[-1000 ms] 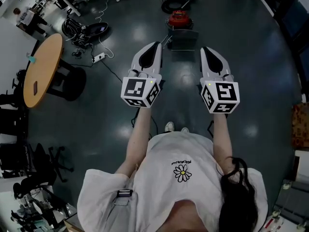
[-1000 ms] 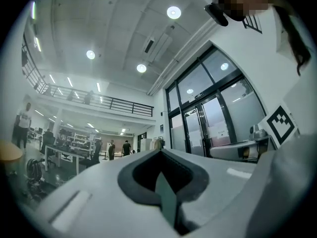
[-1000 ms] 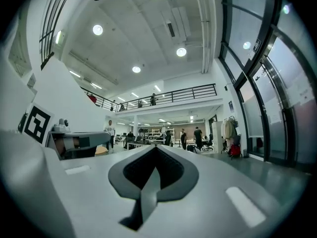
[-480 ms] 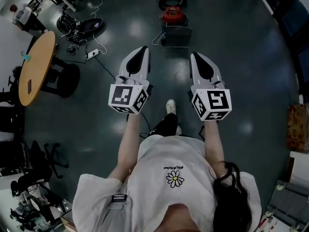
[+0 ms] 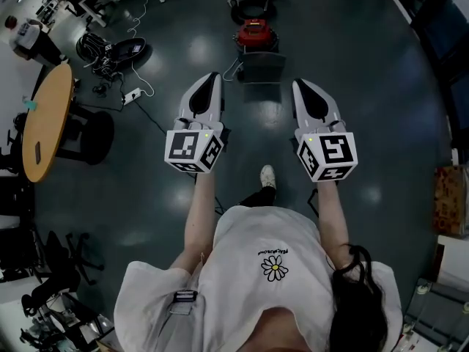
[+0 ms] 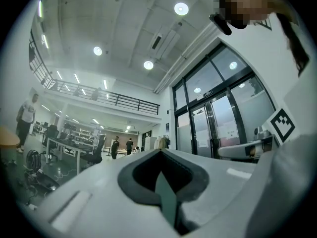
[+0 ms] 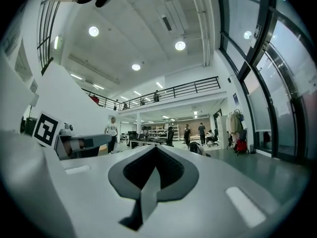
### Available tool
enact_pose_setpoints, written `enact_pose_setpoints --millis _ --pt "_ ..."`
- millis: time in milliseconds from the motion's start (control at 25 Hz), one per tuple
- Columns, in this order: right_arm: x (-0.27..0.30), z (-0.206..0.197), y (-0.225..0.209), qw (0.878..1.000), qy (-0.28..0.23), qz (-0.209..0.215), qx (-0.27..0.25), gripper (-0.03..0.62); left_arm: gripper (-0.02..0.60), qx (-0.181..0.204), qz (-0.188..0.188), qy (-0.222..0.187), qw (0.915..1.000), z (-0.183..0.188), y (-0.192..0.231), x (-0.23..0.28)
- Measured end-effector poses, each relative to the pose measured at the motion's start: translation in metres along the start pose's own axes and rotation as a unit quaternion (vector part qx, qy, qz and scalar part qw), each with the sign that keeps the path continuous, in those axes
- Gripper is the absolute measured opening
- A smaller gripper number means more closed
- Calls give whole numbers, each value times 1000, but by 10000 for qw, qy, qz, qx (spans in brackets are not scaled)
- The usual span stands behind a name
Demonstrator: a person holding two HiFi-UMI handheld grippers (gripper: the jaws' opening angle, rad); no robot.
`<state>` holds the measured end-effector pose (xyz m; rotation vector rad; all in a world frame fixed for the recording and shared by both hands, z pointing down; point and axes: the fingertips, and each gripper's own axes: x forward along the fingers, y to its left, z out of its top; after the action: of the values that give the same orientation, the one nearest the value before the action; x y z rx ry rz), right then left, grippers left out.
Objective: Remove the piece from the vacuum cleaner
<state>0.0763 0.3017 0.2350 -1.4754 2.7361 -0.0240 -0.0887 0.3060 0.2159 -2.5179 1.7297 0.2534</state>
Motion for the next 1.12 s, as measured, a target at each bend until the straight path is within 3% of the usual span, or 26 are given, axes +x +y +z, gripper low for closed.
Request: enact_pose_setpoints --millis 480,840,1120 --pt "96 -9 -71 9972 481 -146 -557 23 1 -459 -26 55 9989 -51 58 119" --pt "142 -31 -98 9954 807 -68 -502 23 1 -759 74 97 9970 -69 81 165" --pt "222 -64 -125 9955 889 184 -283 23 1 -658 29 360 9972 -99 106 214"
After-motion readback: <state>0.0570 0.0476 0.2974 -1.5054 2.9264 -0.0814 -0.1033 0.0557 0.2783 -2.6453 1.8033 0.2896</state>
